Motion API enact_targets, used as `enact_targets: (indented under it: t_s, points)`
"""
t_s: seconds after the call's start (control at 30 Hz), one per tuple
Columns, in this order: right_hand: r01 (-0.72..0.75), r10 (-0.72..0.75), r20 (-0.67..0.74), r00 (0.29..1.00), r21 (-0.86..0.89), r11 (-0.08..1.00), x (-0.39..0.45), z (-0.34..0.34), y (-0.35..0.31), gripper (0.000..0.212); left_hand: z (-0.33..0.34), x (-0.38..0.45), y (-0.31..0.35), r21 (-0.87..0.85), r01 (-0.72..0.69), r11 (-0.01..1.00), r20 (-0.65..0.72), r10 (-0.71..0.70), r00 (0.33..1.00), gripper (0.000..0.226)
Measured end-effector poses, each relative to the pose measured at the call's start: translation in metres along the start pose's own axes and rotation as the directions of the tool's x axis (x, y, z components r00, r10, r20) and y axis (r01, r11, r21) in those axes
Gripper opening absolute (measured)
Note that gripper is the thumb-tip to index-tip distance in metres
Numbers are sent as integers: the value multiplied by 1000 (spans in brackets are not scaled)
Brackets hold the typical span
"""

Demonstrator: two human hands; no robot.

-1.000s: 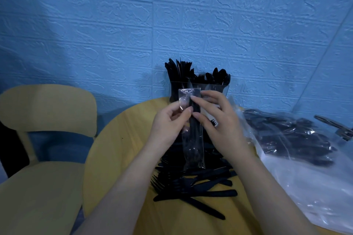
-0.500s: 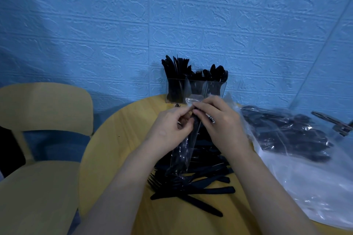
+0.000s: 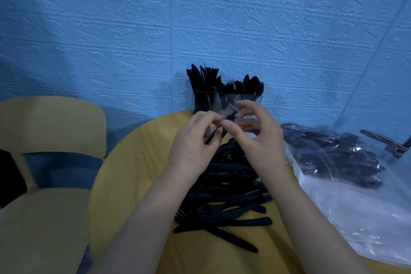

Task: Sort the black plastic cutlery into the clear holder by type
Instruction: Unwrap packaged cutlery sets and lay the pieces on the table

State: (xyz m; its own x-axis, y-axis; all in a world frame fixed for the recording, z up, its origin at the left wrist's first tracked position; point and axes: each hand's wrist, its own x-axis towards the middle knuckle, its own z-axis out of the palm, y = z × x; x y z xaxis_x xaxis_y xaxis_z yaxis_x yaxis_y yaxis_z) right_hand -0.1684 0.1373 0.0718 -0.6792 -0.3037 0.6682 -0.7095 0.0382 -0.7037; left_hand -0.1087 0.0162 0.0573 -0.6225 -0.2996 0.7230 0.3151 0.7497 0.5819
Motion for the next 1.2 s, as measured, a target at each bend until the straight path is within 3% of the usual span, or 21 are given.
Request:
enact_targets:
  t_s: [0.07, 0.13, 0.23, 0.3, 0.4, 0.5, 0.6, 0.7, 0.8, 0.9, 1.03, 1.2]
  points:
    - [-10, 9, 29, 1000, 36, 999, 1, 2, -3, 39, 2, 0, -3, 100, -105, 989, 13, 104, 994, 23]
    - [-55, 52, 28, 998, 119, 991, 1, 1, -5, 34, 1, -1, -2, 91, -118, 989, 33, 116, 993, 29]
    - [-123, 112, 57, 992, 266, 956, 2, -1, -4, 25, -4, -2, 7, -182, 49, 982, 53, -40, 998, 25]
    - [-135, 122, 60, 991, 331, 934, 3, -3, -1, 23, -6, 1, 8, -379, 201, 903, 104, -175, 979, 20]
    - [-114, 101, 56, 993, 365, 924, 5, -3, 2, 22, -9, 5, 3, -457, 404, 792, 256, -318, 913, 27]
    - [-110, 86, 85, 993, 337, 935, 4, -4, 2, 23, -14, 5, 4, -540, 498, 679, 366, -343, 865, 23]
    - [-55, 34, 107, 994, 201, 978, 3, -7, 4, 30, -16, 6, 3, -571, 519, 636, 367, -368, 854, 18]
    - [114, -116, 132, 984, 25, 993, 4, -9, 7, 37, -16, 6, 4, -614, 552, 565, 400, -380, 834, 13]
    - [334, -313, 132, 940, -187, 924, 3, -10, 14, 38, -15, 6, 6, -639, 552, 536, 415, -364, 834, 13]
    - [457, -433, 149, 889, -349, 818, 3, -12, 20, 38, -15, 7, 5, -637, 557, 532, 410, -378, 830, 12]
    - [569, -543, 189, 818, -401, 718, 3, -13, 23, 24, -16, 6, 4, -628, 557, 543, 403, -385, 830, 7]
    - [582, -545, 211, 811, -382, 718, 2, -10, 24, 26, -18, 7, 1, -575, 540, 615, 393, -370, 841, 8]
